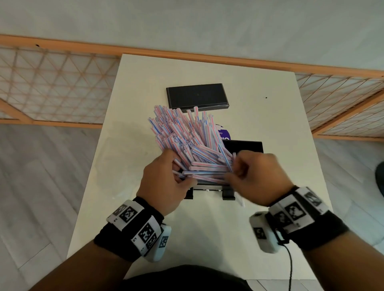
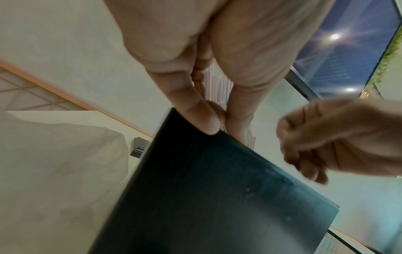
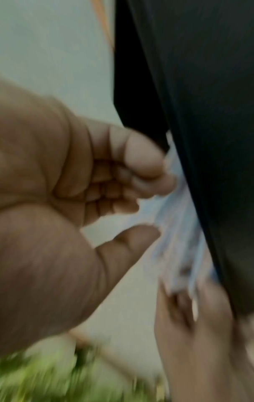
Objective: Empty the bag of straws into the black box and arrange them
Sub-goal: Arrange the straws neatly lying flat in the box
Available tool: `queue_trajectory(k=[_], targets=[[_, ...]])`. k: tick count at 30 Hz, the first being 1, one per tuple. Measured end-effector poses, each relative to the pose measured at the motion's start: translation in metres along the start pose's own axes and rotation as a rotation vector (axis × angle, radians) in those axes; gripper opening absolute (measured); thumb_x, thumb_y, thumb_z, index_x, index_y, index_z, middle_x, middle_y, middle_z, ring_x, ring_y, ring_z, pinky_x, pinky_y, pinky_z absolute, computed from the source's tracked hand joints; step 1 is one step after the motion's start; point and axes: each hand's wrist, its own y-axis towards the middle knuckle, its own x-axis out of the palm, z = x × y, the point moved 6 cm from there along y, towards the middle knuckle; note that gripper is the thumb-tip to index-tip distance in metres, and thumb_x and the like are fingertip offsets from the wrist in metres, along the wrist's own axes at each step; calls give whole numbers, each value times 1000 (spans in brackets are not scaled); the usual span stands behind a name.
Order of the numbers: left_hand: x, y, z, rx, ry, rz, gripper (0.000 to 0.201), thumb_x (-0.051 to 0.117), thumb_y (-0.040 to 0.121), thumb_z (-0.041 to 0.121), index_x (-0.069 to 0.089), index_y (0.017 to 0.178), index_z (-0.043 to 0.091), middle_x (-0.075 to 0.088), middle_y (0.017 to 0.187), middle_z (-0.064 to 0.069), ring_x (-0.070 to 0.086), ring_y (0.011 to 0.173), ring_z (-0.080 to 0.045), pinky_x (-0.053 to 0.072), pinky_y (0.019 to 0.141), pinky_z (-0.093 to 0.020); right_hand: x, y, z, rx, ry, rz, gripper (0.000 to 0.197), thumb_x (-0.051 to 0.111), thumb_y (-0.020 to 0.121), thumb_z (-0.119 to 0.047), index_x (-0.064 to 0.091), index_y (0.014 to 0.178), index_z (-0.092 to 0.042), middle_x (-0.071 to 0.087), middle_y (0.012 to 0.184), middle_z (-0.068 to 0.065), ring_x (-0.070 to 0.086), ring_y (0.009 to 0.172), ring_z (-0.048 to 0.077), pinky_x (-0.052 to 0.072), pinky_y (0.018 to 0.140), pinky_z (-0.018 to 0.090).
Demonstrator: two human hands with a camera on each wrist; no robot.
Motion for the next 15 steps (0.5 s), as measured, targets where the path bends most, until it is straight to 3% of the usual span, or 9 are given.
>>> queue_trajectory(k=[2,4,5,8,10,13,15], targets=[[0,-1,0,1,-24,4,41,91,67,27,57,88,19,66,70,13,64,63,-1,43,58,-8,-7,5,31,211,-187,-61,20,74,75,-32,57,78,-20,63,73,-4,60,74,24,35,63,26],[0,-1,0,-5,-30,-5,42,92,65,27,57,88,20,64,68,15,63,60,2,43,59,-7,2,14,43,291,-283,-153,32,74,75,-36,60,93,-15,65,89,4,60,87,29,37,67,27],[0,-1,-1,-5,-24,-11,43,92,64,27,57,88,20,65,67,13,63,60,1,43,59,-9,9,18,42,311,-278,-197,37,76,74,-38,59,96,-14,64,92,5,58,86,28,38,67,26],[-1,-2,1,-18,-8,-30,46,91,61,29,57,90,20,67,70,7,66,65,-8,55,66,-30,35,29,39,335,-214,-307,53,80,68,-51,55,99,-16,58,89,0,58,86,22,43,67,26],[-1,-2,1,-32,2,-50,48,91,59,31,56,92,20,67,73,5,66,66,-10,56,68,-35,48,36,43,365,-205,-360,61,79,66,-57,55,106,-17,62,95,1,61,90,23,48,73,28],[0,-2,-1,-22,3,-62,48,90,61,32,57,94,20,67,75,5,66,68,-10,55,68,-32,55,43,48,403,-239,-345,43,75,73,-39,59,104,-15,66,100,7,61,83,26,48,69,29],[-1,-2,-2,-25,-10,-49,47,90,62,31,58,96,20,67,76,6,66,70,-9,51,67,-23,53,47,45,380,-238,-288,25,70,77,-27,60,96,-15,66,95,8,55,74,26,43,64,27]])
